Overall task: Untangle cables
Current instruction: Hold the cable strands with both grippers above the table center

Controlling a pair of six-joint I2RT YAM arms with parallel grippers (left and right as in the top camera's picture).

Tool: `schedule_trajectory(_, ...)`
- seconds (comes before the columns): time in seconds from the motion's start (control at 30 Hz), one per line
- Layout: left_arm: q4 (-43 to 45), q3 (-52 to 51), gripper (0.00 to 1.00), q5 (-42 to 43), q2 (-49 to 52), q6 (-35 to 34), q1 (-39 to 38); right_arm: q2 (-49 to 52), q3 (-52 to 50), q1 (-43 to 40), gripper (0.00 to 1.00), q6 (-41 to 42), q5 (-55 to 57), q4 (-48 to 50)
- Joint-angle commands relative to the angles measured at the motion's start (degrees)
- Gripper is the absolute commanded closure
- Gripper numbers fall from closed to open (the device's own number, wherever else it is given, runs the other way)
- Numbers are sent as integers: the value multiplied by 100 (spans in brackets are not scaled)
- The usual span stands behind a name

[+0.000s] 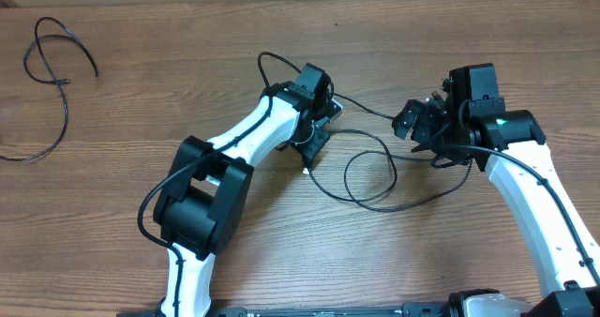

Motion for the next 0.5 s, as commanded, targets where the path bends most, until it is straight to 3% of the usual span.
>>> schedule_trajectory(0.0, -168, -96, 90, -485, 289, -621, -28, -15, -13, -11, 0, -24, 72, 26)
schedule_trajectory(0.13, -343, -90, 96, -1735, 286, -942, 20, -15, -13, -11, 0, -24, 72, -7)
schedule_trajectory(0.2, -546, -35, 95, -2911, 221, -1491, 122, -15, -13, -11, 0, -24, 68, -17)
schedule_trajectory(0.27, -796, 79, 95, -3563, 83, -1882, 271, -15, -13, -11, 0, -24, 68, -20)
schedule_trajectory(0.37, -1274, 511, 96, -3545, -428, -1888, 710, -15, -13, -11, 0, -24, 70, -33)
schedule_trajectory(0.47, -1528, 922, 95, -2675, -1032, -1567, 1161, -15, -13, -11, 0, -24, 70, -33)
